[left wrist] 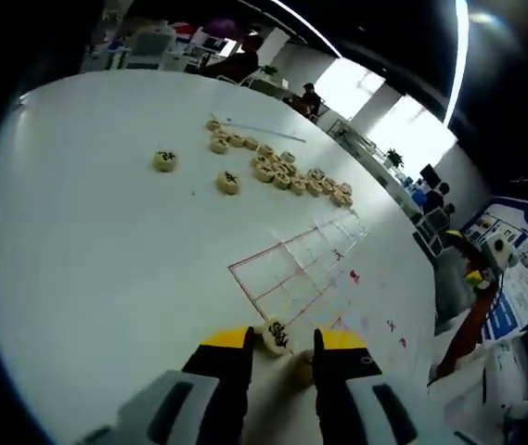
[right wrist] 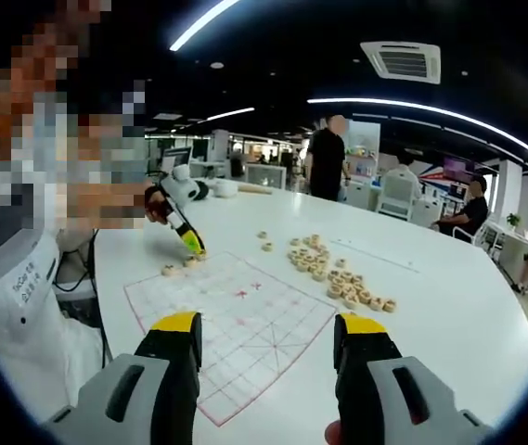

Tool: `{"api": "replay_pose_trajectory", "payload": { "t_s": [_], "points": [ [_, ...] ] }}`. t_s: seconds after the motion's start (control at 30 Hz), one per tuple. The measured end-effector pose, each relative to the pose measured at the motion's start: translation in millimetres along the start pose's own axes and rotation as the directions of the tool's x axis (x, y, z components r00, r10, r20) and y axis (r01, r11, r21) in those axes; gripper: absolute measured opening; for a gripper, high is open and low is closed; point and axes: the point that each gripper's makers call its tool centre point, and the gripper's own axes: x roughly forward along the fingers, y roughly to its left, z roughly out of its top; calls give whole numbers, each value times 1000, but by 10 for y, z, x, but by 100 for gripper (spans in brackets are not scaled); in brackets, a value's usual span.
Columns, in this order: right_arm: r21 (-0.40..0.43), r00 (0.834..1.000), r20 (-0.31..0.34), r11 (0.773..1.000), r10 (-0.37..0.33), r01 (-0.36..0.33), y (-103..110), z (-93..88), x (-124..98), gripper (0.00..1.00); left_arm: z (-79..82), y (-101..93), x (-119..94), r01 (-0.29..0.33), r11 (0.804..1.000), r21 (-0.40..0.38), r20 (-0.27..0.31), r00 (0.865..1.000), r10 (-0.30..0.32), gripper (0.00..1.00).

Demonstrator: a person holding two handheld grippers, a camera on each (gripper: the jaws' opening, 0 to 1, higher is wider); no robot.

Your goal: Pick up the chess pieces one by one and place each piece onto its starting position on the chessboard, setting the pieces on their correct points until all the chess pieces are arranged in the starting layout

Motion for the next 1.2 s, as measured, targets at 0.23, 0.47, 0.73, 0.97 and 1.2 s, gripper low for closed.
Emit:
{"api": "replay_pose_trajectory", "payload": {
  "t_s": [0.23, 0.47, 0.73, 0.97, 1.2],
  "points": [
    [1, 1000, -1, 1000, 1, -1, -1, 0, 6, 58, -16, 22, 20, -33, 997, 70, -5, 999, 33, 22],
    [0, 1000, 0, 1000, -2, 2, -5, 5, -1, 58, 113, 36, -23, -52, 993, 109, 31, 998, 49, 23],
    [-3, 1000, -2, 1000, 4, -4, 14, 0, 14, 58, 607, 30, -156, -199, 892, 405, 253, 962, 100, 31],
    [-5, 1000, -1, 1000, -1, 1, 8, 7, -2, 58, 787, 30, -117, -207, 883, 420, 291, 953, 84, 34],
    [-6, 1000, -1, 1000, -2, 2, 6, 4, -11, 58, 1023, 210, 26, -271, 865, 422, 330, 935, 132, 34]
  ]
}}
